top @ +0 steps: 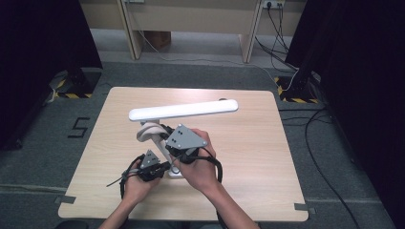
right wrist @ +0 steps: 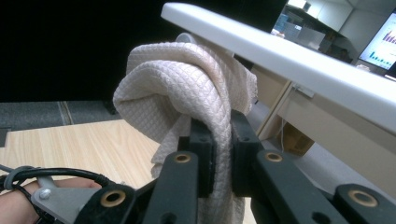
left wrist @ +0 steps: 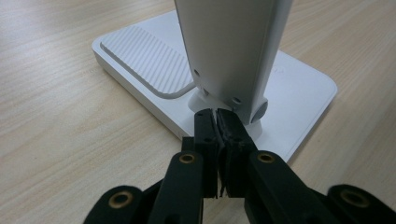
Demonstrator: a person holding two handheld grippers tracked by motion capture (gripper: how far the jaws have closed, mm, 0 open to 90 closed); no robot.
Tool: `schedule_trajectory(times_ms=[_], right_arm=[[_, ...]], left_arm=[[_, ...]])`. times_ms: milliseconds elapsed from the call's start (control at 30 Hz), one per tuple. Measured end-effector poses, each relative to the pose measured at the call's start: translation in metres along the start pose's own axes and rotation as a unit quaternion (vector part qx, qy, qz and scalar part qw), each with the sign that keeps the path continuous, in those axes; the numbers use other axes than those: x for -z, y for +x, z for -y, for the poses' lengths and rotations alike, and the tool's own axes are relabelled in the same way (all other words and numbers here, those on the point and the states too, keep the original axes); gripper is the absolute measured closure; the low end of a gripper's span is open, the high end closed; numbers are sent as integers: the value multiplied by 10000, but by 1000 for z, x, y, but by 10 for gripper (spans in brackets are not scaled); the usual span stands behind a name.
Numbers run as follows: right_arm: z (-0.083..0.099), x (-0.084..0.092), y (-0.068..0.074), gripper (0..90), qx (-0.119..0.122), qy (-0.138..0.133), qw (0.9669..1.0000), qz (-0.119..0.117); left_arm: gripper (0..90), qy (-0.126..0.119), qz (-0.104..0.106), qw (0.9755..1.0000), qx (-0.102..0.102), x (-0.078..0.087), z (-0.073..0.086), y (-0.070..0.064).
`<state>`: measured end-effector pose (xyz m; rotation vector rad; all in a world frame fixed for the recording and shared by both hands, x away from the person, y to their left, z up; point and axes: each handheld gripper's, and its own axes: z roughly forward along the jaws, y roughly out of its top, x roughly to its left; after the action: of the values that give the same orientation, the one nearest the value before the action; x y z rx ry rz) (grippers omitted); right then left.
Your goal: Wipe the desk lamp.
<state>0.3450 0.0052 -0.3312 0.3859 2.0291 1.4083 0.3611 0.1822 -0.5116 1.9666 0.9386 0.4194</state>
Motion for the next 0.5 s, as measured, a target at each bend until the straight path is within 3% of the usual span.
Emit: schedule_trajectory(times_ms=[500], right_arm=[[6, -5, 6, 835, -12, 144, 9998, -141]], left_arm=[[868, 2, -32, 10000, -58, 0, 0, 0]])
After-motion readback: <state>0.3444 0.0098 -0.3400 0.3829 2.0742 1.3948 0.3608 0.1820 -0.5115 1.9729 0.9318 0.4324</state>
